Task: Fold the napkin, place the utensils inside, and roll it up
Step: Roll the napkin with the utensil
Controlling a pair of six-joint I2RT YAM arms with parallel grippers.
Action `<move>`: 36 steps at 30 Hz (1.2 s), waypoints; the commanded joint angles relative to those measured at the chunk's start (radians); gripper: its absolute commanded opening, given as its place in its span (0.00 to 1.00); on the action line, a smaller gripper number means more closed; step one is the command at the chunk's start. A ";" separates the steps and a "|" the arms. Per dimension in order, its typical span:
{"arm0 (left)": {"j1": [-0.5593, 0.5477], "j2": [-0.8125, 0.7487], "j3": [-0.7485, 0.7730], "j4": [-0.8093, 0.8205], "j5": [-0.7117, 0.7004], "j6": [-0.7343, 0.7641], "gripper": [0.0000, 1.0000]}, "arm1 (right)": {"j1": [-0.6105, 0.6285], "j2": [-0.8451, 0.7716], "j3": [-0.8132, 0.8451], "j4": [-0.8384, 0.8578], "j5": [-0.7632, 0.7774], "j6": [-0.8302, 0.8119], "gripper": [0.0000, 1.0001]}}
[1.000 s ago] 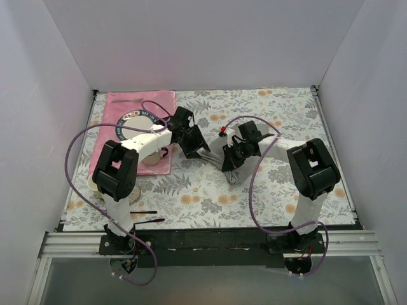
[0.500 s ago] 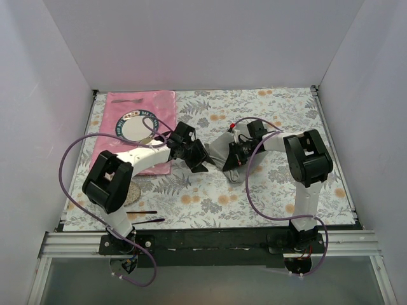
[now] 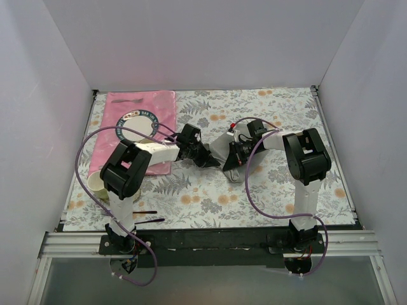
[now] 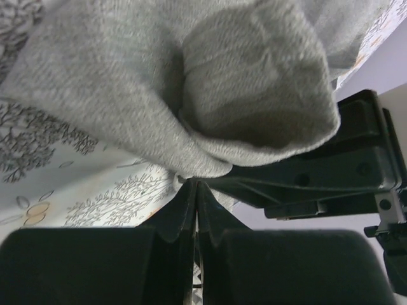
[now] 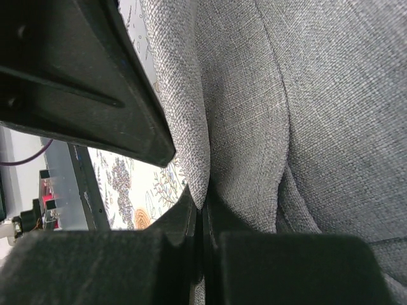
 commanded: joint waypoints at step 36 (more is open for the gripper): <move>-0.006 0.204 0.116 -0.097 -0.021 0.026 0.00 | 0.103 -0.239 0.279 -0.498 0.794 -0.095 0.79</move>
